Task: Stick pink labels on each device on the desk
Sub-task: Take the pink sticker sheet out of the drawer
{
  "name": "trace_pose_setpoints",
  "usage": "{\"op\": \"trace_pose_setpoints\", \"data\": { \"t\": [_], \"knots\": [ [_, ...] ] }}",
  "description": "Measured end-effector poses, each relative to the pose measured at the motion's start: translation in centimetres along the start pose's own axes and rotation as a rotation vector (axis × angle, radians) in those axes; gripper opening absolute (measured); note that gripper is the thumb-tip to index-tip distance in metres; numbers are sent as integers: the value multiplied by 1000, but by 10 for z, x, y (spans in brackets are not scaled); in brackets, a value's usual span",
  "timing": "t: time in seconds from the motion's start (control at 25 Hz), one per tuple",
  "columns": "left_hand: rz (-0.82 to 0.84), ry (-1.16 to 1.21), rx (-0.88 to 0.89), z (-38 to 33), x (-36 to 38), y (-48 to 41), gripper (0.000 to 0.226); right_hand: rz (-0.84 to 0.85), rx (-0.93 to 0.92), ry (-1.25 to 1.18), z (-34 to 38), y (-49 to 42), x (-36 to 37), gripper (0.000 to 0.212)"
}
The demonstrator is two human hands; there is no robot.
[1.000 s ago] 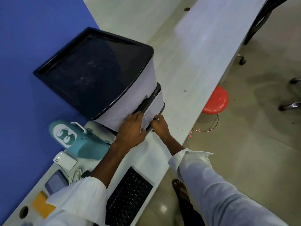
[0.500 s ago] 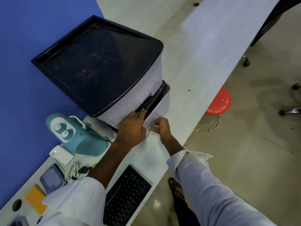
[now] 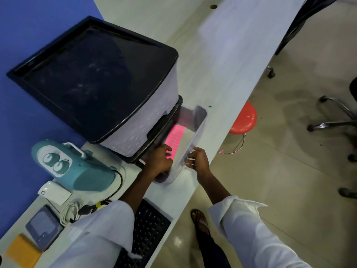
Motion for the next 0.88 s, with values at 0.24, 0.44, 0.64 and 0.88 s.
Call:
{"op": "trace_pose_setpoints", "data": {
  "t": [0.24, 0.44, 0.64, 0.88],
  "knots": [
    [-14, -147, -223, -4, 2, -55, 62, 10, 8, 44, -9, -4, -4, 33],
    [-103, -213, -405, 13, 12, -63, 74, 17, 30, 74, -15, -11, -8, 32],
    [-128, -216, -400, 12, 11, -67, 81, 18, 34, 103, -18, -14, -9, 29],
    [-145, -415, -317, -6, 8, -58, 45, 1, 33, 155, -18, -12, -8, 38]
  ]
}}
Point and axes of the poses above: each hand's wrist, its own y-axis away from the middle knuckle, its own x-axis out of the palm, z = x × y, the point moved 5 cm from there along -y, towards the middle knuckle, and after that the axes turned 15 degrees about z, right-handed, at the moved point
